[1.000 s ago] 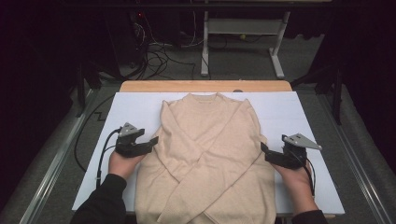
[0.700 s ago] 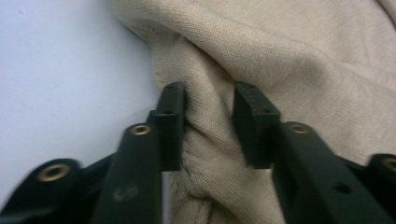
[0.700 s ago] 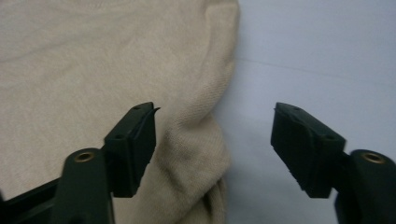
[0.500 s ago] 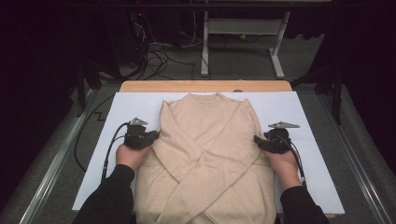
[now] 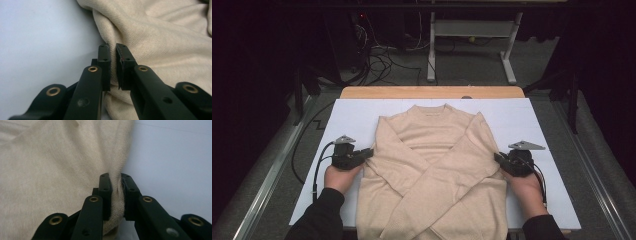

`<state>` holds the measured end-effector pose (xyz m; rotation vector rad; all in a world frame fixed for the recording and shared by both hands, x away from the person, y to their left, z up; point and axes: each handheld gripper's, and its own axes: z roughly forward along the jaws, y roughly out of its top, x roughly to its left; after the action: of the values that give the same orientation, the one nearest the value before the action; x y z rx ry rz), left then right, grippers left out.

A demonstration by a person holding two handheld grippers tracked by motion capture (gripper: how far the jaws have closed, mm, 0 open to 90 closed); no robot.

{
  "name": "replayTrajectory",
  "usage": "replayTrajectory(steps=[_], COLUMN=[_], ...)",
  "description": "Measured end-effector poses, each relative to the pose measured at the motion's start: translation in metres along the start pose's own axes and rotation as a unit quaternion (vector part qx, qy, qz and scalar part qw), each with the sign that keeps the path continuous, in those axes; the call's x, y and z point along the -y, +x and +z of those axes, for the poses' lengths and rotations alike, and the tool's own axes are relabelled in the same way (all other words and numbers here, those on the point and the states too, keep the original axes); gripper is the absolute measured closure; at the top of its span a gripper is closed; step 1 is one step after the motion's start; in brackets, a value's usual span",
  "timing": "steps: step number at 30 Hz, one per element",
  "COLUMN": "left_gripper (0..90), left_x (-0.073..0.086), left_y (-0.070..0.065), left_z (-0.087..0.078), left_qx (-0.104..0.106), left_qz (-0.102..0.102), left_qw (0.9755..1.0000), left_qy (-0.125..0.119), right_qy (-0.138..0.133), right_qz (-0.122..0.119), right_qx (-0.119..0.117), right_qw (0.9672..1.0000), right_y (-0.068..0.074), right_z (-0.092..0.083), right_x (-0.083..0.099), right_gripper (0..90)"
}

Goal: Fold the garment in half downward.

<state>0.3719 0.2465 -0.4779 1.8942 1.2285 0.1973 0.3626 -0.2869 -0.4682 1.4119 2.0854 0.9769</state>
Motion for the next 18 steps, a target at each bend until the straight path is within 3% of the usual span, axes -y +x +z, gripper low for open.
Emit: replayTrajectory(steps=[11, 18], left_gripper=[81.2, 81.1], left_x=[0.029, 0.046], left_y=[-0.023, -0.033], left_z=[-0.029, -0.042], left_qx=[0.021, 0.025], left_qz=[0.046, 0.045], left_qw=[0.9987, 0.9986], left_qy=[0.009, 0.008], right_qy=[-0.010, -0.013], right_qz=[-0.015, -0.026], right_qx=[-0.011, -0.017], right_qw=[0.9998, 0.9994], right_y=[0.011, 0.018], right_z=[-0.032, -0.054], right_x=[0.032, 0.048], right_gripper=[81.4, 81.3])
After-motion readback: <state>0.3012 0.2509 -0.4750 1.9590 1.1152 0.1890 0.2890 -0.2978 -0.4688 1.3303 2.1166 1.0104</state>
